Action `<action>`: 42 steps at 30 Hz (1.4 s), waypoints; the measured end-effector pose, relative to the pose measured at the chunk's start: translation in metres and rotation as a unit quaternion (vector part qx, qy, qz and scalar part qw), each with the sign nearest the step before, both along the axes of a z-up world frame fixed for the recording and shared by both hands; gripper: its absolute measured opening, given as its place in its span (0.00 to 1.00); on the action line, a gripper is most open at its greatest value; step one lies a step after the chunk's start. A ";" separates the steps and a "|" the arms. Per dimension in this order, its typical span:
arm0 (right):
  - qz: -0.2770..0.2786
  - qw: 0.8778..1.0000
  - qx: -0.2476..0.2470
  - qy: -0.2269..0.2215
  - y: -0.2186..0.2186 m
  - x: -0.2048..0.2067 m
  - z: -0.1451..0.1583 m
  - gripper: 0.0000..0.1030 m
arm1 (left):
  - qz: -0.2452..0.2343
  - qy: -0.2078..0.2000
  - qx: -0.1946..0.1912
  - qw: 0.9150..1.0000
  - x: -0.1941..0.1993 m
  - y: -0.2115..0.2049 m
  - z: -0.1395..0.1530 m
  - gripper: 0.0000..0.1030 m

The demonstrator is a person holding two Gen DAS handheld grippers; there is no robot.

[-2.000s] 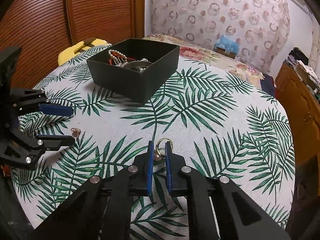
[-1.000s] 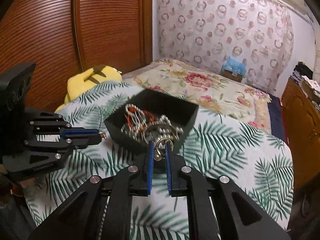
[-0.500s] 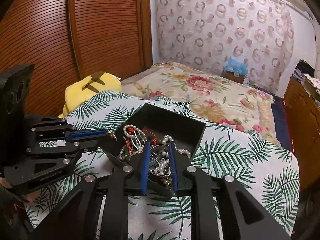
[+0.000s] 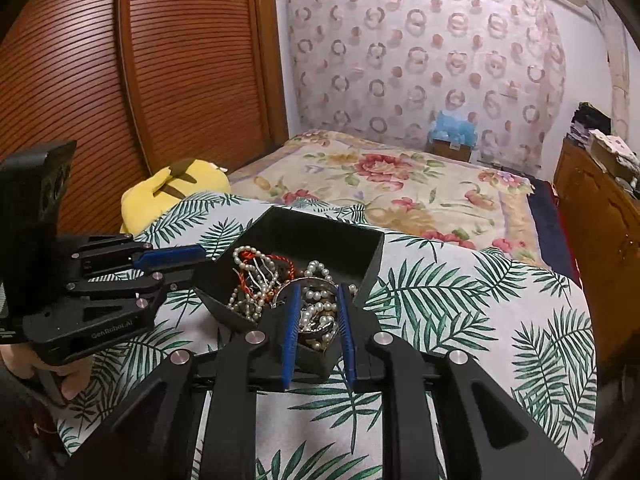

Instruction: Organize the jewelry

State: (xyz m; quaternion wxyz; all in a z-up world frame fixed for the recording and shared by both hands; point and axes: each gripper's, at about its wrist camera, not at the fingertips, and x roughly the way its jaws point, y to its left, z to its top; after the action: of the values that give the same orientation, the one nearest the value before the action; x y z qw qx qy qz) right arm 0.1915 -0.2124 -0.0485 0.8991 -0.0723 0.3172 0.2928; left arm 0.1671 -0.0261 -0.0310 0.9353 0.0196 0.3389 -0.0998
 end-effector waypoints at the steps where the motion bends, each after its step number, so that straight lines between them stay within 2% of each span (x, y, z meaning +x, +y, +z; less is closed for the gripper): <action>1: -0.003 1.000 0.001 -0.001 -0.001 -0.002 0.000 0.20 | 0.001 -0.002 0.000 1.000 -0.002 0.000 0.001 0.29; 4: -0.011 1.000 0.006 -0.008 -0.005 -0.010 0.003 0.21 | 0.008 -0.008 0.002 1.000 -0.009 0.001 0.004 0.51; 6: -0.018 1.000 0.010 -0.015 -0.009 -0.017 0.005 0.35 | 0.016 -0.018 0.004 1.000 -0.017 0.002 0.007 0.70; 7: -0.022 1.000 0.013 -0.018 -0.010 -0.020 0.006 0.39 | 0.018 -0.020 0.004 1.000 -0.018 0.004 0.008 0.73; 9: -0.028 0.999 0.024 -0.025 -0.015 -0.029 0.009 0.43 | 0.021 -0.023 0.001 1.000 -0.026 0.004 0.011 0.87; 10: -0.031 0.999 0.027 -0.026 -0.016 -0.033 0.011 0.44 | 0.023 -0.023 -0.001 0.999 -0.029 0.005 0.011 0.89; 13: -0.040 0.998 0.034 -0.031 -0.021 -0.041 0.013 0.54 | 0.027 -0.030 -0.006 0.999 -0.041 0.008 0.015 0.92; 24: -0.084 0.993 0.045 -0.064 -0.035 -0.072 0.021 0.90 | 0.053 -0.047 0.002 0.997 -0.071 0.013 0.025 0.92; 27: -0.096 0.991 0.044 -0.079 -0.038 -0.081 0.023 0.97 | 0.055 -0.054 0.004 0.997 -0.080 0.012 0.028 0.92; 36: -0.127 0.986 0.060 -0.093 -0.054 -0.103 0.024 0.97 | 0.065 -0.067 -0.003 0.996 -0.099 0.014 0.037 0.92; 42: -0.136 0.985 0.064 -0.090 -0.059 -0.107 0.019 0.97 | 0.067 -0.067 -0.004 0.996 -0.103 0.015 0.032 0.92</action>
State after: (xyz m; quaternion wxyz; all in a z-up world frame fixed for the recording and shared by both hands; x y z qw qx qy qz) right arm 0.0843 -0.2715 -0.0291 0.9581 0.0033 0.2228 0.1799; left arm 0.0645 -0.0106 0.0011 0.9605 -0.0001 0.2758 -0.0371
